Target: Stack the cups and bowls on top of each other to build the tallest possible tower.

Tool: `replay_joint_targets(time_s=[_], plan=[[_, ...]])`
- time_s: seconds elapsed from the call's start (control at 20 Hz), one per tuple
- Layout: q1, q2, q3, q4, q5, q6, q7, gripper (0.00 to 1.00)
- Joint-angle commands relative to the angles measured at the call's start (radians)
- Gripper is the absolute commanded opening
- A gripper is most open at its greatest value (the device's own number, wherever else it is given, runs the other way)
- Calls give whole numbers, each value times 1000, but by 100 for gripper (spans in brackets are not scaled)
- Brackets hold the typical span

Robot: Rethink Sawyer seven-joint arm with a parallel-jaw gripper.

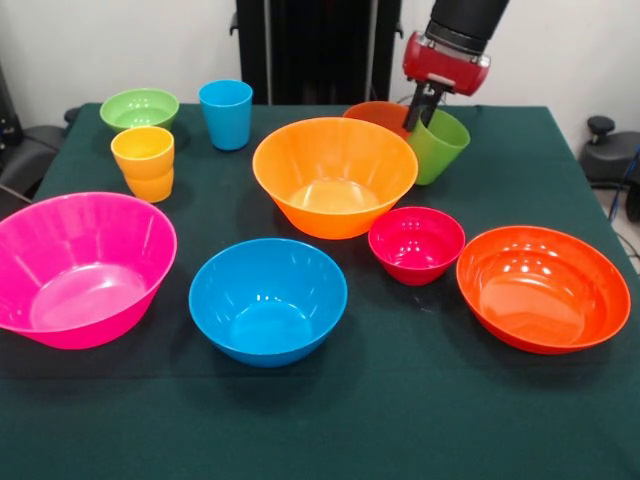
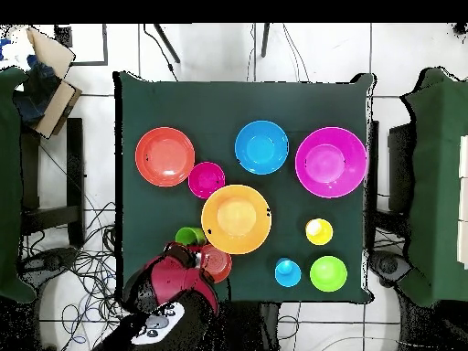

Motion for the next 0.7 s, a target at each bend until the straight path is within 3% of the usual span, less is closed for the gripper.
replay_joint_targets(time_s=[0.05, 0.7], plan=[[-53, -65, 143, -44, -24, 96, 86, 0], [-97, -259, 202, 70, -31, 208, 85, 0]])
